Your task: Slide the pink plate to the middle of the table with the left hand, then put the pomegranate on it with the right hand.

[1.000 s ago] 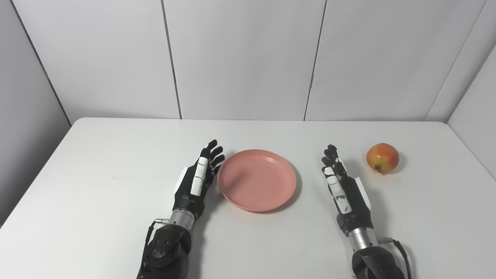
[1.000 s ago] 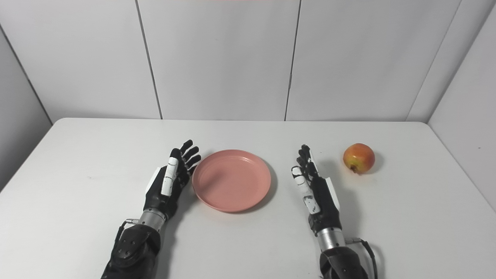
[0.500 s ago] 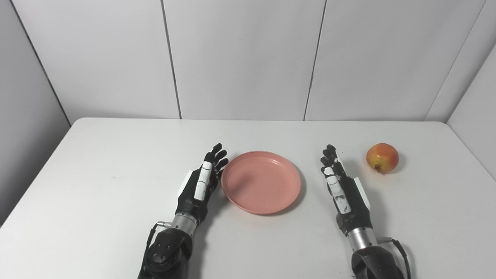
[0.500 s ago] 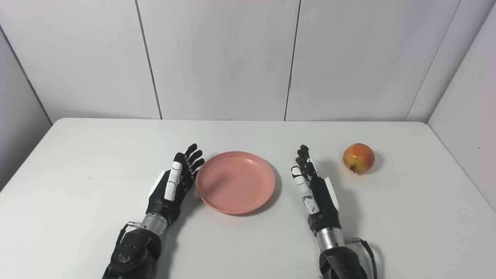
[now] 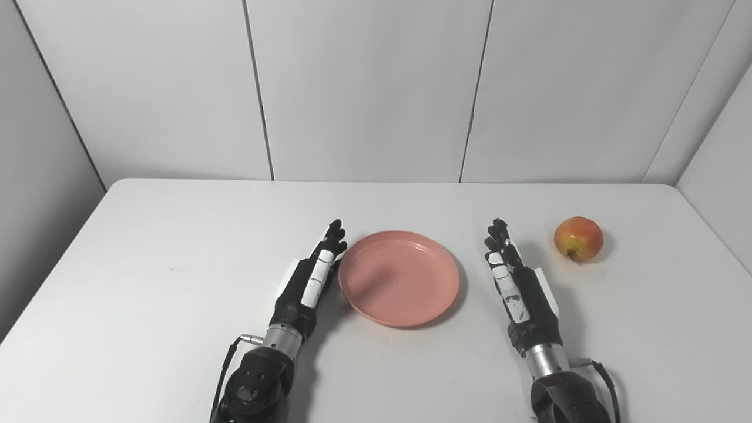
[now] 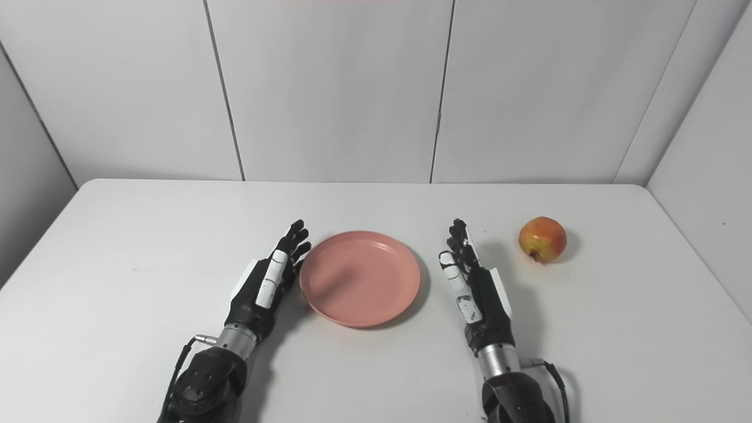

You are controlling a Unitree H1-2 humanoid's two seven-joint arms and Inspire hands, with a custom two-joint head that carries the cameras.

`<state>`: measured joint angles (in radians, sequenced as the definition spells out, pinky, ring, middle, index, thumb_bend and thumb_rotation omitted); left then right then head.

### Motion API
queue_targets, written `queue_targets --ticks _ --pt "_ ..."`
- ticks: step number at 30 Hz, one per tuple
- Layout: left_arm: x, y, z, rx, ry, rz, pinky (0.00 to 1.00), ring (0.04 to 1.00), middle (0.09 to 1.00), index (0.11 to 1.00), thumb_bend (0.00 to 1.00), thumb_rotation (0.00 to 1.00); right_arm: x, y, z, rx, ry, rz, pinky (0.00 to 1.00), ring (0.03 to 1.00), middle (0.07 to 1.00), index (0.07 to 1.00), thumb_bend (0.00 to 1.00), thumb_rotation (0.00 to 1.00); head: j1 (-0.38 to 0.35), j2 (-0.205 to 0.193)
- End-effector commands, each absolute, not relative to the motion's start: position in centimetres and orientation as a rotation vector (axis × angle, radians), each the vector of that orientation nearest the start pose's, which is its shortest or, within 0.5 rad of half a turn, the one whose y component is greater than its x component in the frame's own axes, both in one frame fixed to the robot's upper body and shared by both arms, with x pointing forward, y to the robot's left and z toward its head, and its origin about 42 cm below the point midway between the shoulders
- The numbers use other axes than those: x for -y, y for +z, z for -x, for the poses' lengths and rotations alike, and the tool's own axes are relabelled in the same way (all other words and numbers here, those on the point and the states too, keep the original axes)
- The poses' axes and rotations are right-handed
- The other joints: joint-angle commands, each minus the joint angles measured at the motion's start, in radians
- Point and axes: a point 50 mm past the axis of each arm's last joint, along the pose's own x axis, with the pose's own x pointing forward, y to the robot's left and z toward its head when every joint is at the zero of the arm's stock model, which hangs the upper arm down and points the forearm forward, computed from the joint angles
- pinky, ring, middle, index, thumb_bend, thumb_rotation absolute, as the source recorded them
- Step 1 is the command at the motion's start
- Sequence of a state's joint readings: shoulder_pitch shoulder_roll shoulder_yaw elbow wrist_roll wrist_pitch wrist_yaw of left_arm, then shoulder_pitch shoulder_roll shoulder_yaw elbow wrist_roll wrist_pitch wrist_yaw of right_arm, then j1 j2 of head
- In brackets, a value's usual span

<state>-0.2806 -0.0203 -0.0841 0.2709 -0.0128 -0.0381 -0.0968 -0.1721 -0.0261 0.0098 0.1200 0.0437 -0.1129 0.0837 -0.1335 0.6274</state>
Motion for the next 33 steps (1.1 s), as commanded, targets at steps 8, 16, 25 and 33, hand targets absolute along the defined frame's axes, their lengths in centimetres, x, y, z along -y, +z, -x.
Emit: queue_targets --ticks 8,16,25,33 --pt "-15.3 13.3 -39.8 0.132 -0.146 0.014 0.94 0.966 0.982 0.978 0.69 1.0 19.5 13.7 -34.6 0.241 0.139 -0.015 1.0 0.998 0.998 1.0 0.67 0.88 -0.007 -0.003" --pt "-14.9 13.2 -40.3 0.108 -0.109 0.045 0.95 0.971 0.983 0.984 0.69 1.0 19.8 13.9 -34.6 0.248 0.137 -0.004 1.0 1.0 1.0 1.0 0.69 0.87 -0.01 0.0" --pt "-14.3 13.1 -40.0 0.092 -0.111 0.167 0.97 0.99 0.994 0.989 0.67 1.0 20.6 16.0 -35.8 0.317 0.088 0.05 1.0 0.998 0.991 1.0 0.74 0.84 -0.033 -0.004" --pt "-13.4 13.5 -39.5 0.065 -0.138 0.272 1.0 1.0 1.0 1.0 0.66 1.0 22.8 18.4 -37.0 0.381 -0.004 0.109 1.0 1.0 0.999 1.0 0.76 0.84 -0.043 -0.002"
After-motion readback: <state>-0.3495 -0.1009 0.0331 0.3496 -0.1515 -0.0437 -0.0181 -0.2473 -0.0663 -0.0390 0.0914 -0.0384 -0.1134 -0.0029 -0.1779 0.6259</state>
